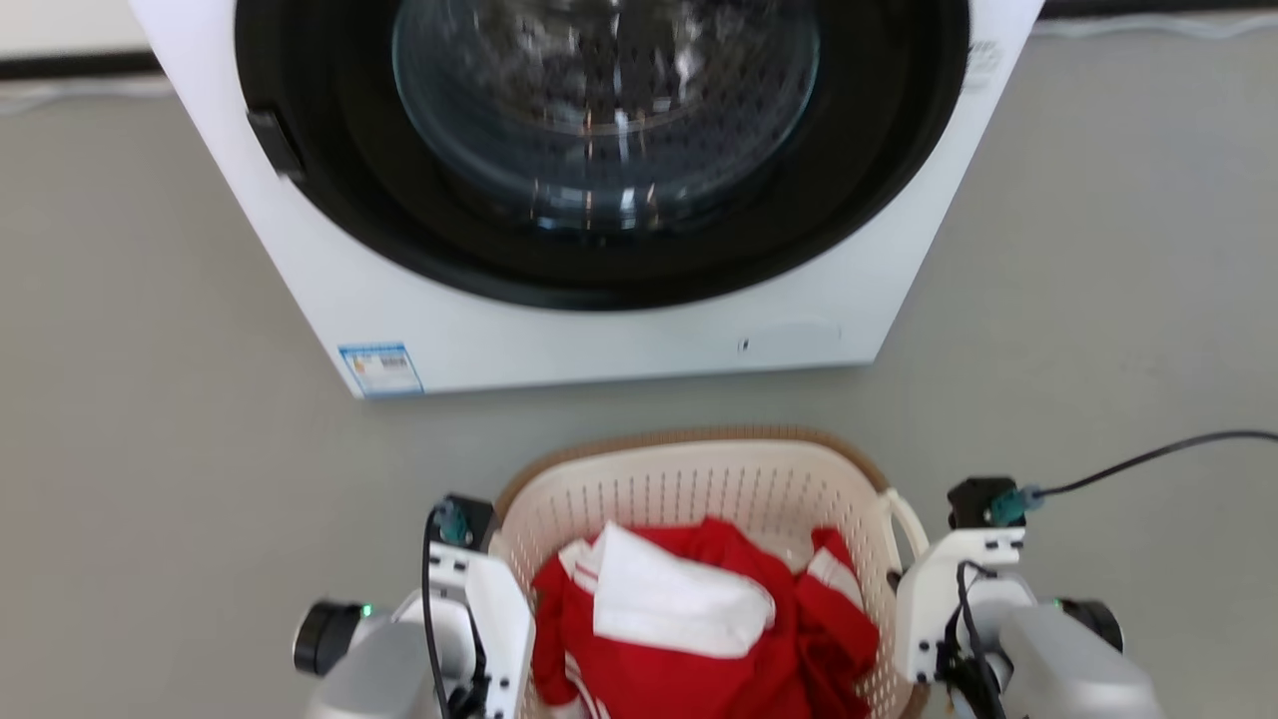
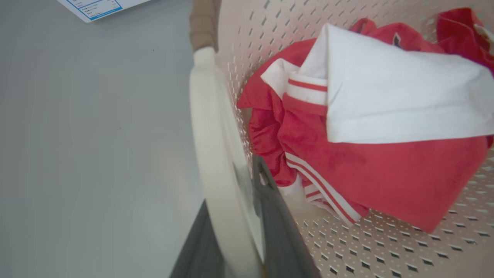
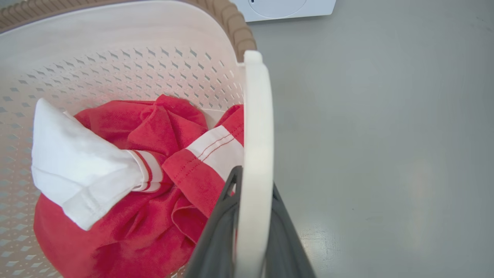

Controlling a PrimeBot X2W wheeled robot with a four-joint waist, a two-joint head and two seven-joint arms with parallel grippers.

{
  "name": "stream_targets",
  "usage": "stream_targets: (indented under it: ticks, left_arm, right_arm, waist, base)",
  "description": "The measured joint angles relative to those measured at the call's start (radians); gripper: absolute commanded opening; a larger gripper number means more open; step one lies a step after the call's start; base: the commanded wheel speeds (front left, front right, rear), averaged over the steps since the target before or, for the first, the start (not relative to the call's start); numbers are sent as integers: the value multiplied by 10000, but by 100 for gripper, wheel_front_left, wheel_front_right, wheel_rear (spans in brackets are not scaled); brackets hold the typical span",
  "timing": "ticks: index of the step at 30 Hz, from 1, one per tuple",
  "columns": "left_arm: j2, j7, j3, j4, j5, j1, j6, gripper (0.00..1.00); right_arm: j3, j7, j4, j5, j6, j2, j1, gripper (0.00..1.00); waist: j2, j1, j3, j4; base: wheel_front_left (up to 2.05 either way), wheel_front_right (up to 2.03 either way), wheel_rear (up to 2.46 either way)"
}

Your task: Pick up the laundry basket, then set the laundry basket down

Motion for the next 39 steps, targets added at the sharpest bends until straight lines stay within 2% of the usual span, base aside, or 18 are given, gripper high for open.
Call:
stream_targets:
  ticks: [7,13,24,39]
  left_arm:
    - [84,378,-552,-504,-614,1119,15,0]
    - [148,514,-978,-746,-882,1314,182,0]
    - [305,642,-1710,-1229,-1546,1458,598,0]
    - [299,401,-2217,-947,-2155,1429,633,0]
  right_arm:
    - [796,535,-13,763,0,-42,821,0]
    - [1337,675,-29,1239,-19,-88,1055,0]
    - [2240,803,-155,2180,-58,-199,1128,0]
    - [3033,698,-105,2991,-56,-215,1097,0]
  waist:
    - [0,0,-1306,-86]
    - [0,0,-1870,-128]
    - [0,-1,-1945,-167]
    - [0,0,-1935,-169]
  base:
    - [0,0,0]
    - [0,0,0]
    - [0,0,0]
    - [0,0,0]
